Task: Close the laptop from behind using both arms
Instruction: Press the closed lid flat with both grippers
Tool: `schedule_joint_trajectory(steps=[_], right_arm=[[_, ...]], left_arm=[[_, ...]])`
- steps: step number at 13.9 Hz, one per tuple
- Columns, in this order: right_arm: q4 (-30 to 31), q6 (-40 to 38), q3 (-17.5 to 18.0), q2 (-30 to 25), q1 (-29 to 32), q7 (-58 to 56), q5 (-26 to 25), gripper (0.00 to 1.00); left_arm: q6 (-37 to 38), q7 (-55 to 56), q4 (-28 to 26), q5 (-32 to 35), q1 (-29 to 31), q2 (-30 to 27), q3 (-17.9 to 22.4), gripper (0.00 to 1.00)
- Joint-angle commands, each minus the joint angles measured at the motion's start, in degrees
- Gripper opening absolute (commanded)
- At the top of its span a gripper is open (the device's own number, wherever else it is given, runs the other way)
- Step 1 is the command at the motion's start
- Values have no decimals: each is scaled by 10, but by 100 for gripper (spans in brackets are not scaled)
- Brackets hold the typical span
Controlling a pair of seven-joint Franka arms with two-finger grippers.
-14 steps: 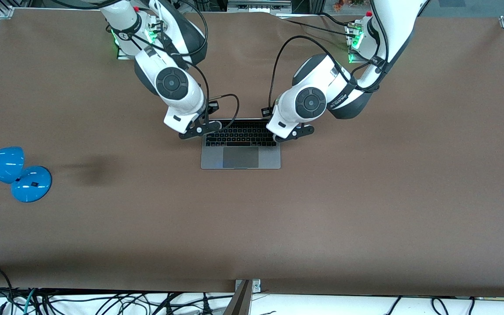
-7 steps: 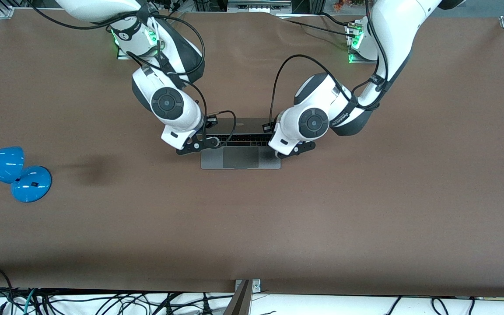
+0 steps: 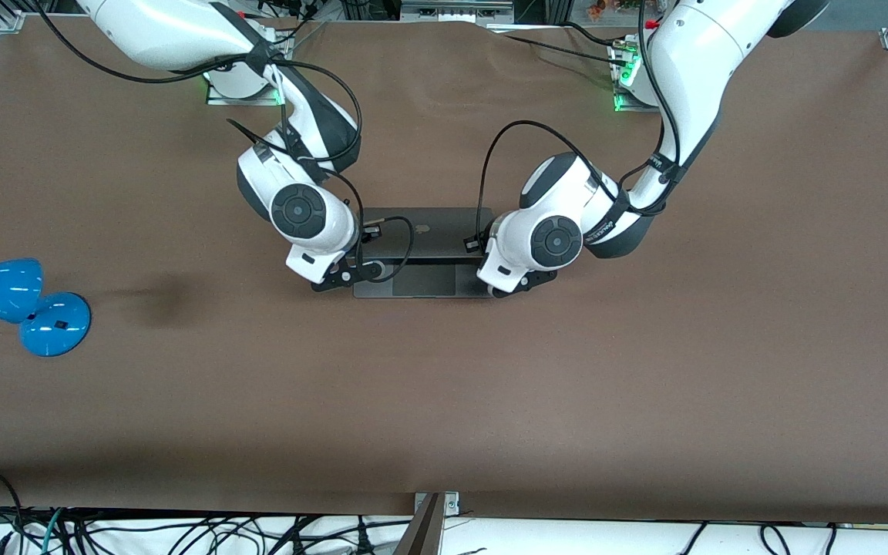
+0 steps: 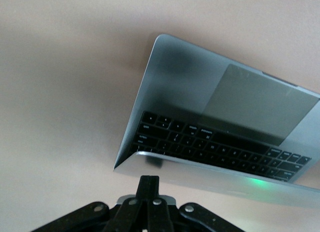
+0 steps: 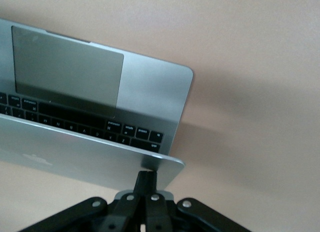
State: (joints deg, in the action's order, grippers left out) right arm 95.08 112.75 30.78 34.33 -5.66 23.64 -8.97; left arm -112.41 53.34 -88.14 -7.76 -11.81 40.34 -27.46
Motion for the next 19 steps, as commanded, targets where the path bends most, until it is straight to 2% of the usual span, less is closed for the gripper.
schedule_joint_trajectory(steps=[1,11,19], right_arm=[[-33,5,0,31,-4,2,-24,0],[-39,82,-17,86,-6,2,-59,0],[-39,120,-27,115,-8,2,-76,0]], left_arm=[[-4,5,24,16,-23,18,21,0],[-13,4,95,16,-79,87,85,0],[-42,3,97,35,-80,112,88,0]])
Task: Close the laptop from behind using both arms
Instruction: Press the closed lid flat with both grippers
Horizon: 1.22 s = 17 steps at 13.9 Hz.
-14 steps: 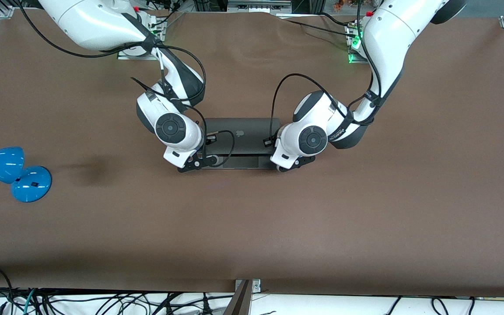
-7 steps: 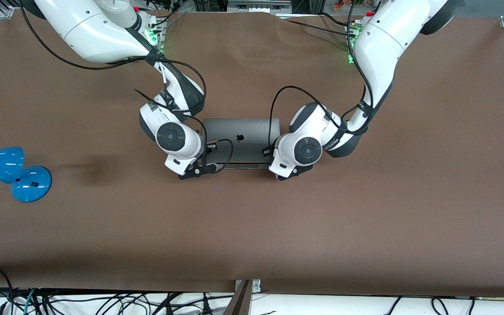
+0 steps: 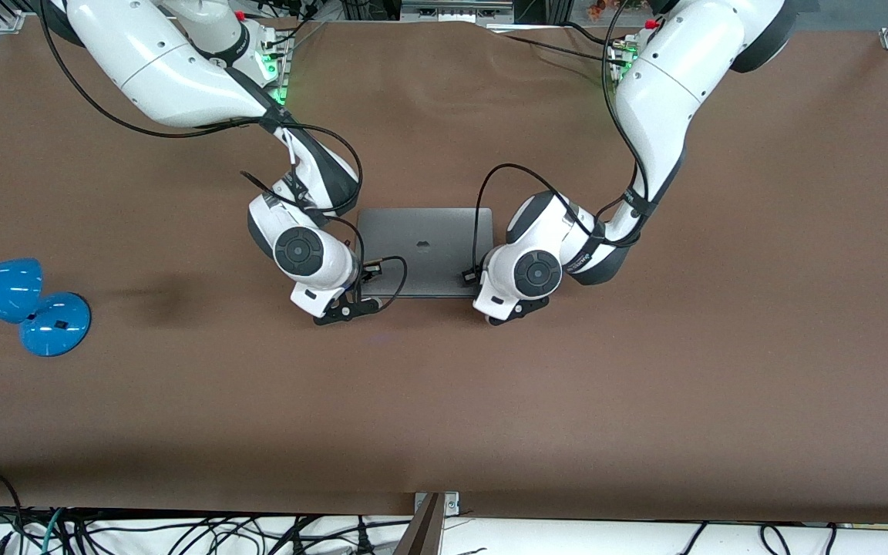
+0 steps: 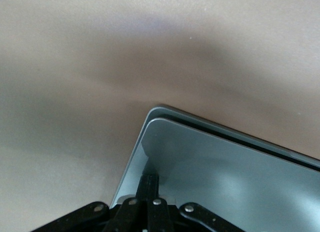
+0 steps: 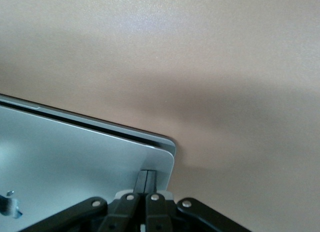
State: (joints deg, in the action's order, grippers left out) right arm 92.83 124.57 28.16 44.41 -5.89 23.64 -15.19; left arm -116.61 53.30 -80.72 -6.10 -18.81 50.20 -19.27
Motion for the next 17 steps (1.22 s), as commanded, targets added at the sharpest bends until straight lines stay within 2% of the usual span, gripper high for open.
schedule_joint_trajectory(steps=[1,4,5,6,8,9,11,12,17], right_arm=[[-16,5,-2,15,-5,2,-14,0],[-18,7,-1,15,-5,1,-13,0],[-27,2,-1,14,-5,-2,-12,0],[-42,-2,-1,10,-5,-3,-6,0],[-70,-59,4,8,-5,-3,-4,0],[-89,-87,5,8,-6,-4,-3,6],[-104,-115,16,6,-3,-4,0,48],[-104,-120,17,2,-3,-6,-1,99],[-104,-172,16,-49,2,-4,2,100]], left_arm=[[-5,4,21,19,-10,13,6,0],[-7,3,22,19,-10,17,6,0],[-7,1,22,19,-10,17,6,3],[-7,1,21,19,-10,17,6,18],[-7,0,21,21,-9,15,6,100],[-7,-1,22,28,-8,14,6,100],[-6,-1,21,32,-3,11,6,100],[-6,0,22,32,-3,9,6,100],[34,-16,21,59,18,-47,2,100]])
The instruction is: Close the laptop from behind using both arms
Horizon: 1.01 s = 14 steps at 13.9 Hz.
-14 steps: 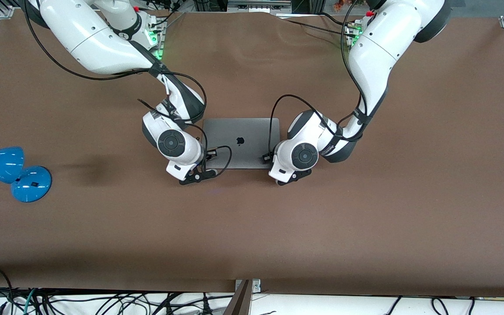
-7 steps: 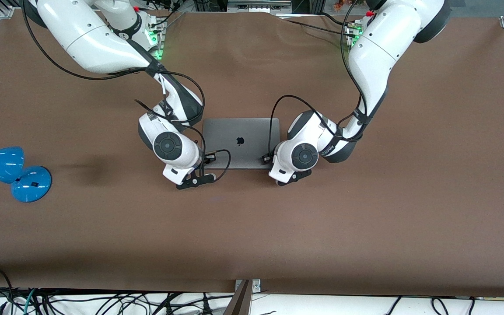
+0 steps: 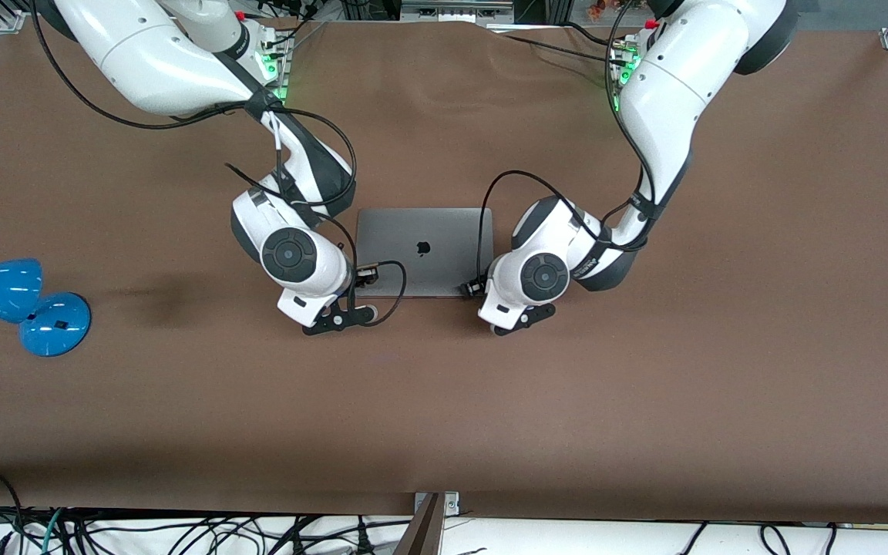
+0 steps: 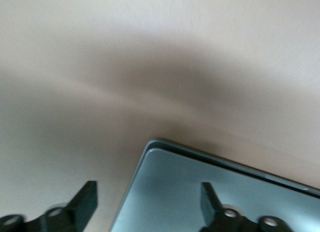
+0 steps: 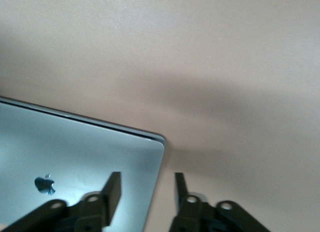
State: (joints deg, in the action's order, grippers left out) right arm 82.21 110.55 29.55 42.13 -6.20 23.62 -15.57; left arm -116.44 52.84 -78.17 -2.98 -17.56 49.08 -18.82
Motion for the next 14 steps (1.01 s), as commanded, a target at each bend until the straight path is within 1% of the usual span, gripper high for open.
schedule_joint_trajectory(steps=[1,4,6,9,11,12,14], right_arm=[[2,-45,2,-34,7,-3,10,100],[2,-74,-4,-78,39,-5,62,100],[1,-106,-5,-94,65,-4,63,100],[2,-123,-5,-111,97,-6,62,100],[2,-139,-15,-115,114,-10,61,100],[2,-140,-29,-122,114,-25,61,100],[1,-140,-41,-132,122,-66,62,100]], left_arm=[[39,-20,-9,33,9,-52,-3,100],[98,-76,-14,33,21,-108,-2,100],[125,-103,-24,33,38,-150,-2,100],[155,-138,-42,33,68,-209,-2,100],[176,-157,-56,35,89,-252,-2,100],[177,-169,-70,36,99,-277,-2,100],[178,-207,-102,36,125,-324,-2,100]])
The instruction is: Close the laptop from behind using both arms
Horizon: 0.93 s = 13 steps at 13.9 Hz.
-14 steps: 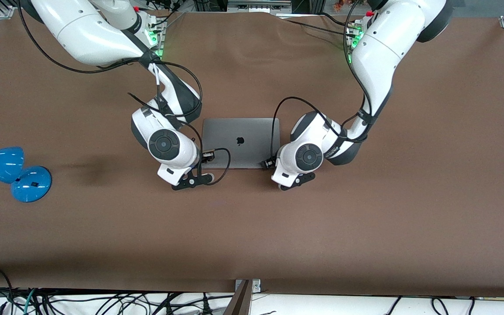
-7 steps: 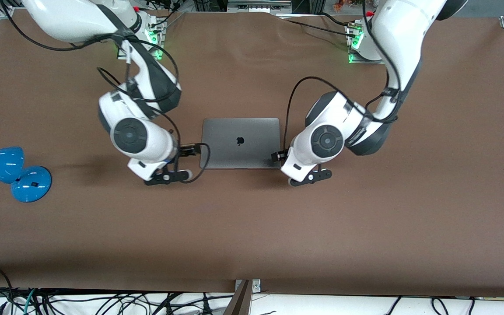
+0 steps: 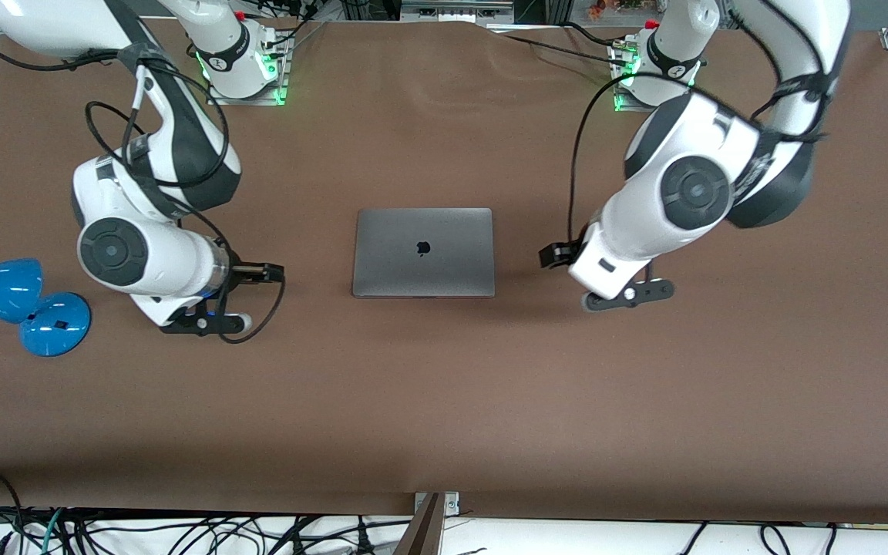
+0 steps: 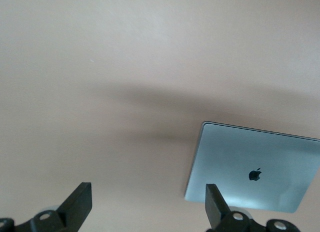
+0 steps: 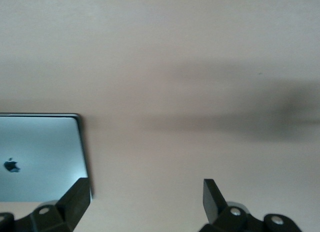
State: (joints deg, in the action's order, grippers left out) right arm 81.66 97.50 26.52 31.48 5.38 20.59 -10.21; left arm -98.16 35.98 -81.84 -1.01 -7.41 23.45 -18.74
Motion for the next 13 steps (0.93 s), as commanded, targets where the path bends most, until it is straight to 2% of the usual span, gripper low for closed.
schedule_joint_trajectory(steps=[1,4,7,10,13], right_arm=[[8,-5,-36,-33,2,-57,11,100],[13,-2,-138,-73,-44,-86,36,100],[34,0,-180,-141,-44,-88,55,100],[89,12,-223,-226,-48,-138,70,100],[112,-17,-274,-301,-77,-151,70,100]], left_arm=[[-2,-50,-79,16,37,-90,-2,100],[33,-107,-87,16,77,-136,-2,100],[67,-157,-87,16,112,-162,-1,100],[81,-188,-86,17,131,-175,0,100],[90,-230,-87,24,148,-179,2,100]])
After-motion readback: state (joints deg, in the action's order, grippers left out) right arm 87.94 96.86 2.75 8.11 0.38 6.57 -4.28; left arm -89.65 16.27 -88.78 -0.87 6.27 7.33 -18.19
